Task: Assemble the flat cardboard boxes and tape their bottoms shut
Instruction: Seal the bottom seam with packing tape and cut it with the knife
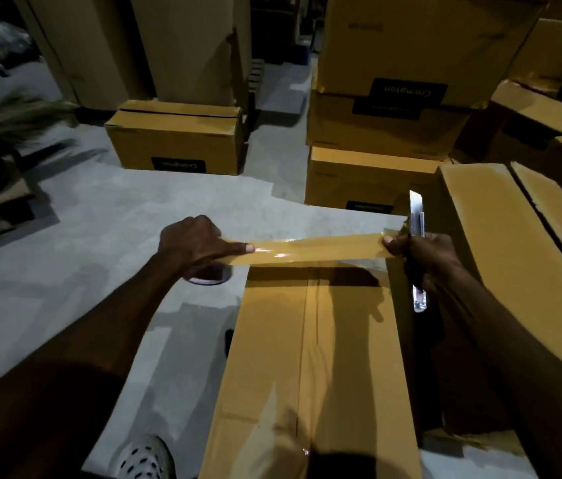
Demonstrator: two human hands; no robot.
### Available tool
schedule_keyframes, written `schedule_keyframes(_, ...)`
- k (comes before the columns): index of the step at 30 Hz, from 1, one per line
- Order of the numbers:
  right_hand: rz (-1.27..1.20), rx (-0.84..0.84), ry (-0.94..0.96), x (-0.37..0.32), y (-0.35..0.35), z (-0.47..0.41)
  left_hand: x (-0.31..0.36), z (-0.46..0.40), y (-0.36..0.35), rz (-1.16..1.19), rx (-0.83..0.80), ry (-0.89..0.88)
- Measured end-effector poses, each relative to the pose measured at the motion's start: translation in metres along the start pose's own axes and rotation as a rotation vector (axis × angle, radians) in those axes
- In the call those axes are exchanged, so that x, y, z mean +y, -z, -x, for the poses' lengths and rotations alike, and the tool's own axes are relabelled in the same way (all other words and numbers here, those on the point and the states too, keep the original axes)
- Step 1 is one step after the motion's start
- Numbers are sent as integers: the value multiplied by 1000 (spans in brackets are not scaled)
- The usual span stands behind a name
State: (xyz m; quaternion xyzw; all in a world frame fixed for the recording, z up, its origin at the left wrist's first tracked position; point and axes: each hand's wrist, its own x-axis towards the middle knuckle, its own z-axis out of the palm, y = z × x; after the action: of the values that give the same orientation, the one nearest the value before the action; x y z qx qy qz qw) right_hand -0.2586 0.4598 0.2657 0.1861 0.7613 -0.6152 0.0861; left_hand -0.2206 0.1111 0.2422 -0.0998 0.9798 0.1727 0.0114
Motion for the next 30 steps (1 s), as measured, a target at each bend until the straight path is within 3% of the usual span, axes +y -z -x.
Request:
schedule_keyframes(3, 9, -6, -19, 10, -3, -17, -8, -15, -10, -166, 5, 30)
schedule_keyframes(8, 5, 18, -58, 22, 10, -32, -4, -39, -17, -105, -88, -134)
schedule_keyframes(20, 178, 22, -26, 35, 9, -39, 5, -52, -39, -332, 142, -112)
schedule_keyframes(30, 230, 9, -18, 41, 13, -51, 13, -59, -42, -423, 157, -77)
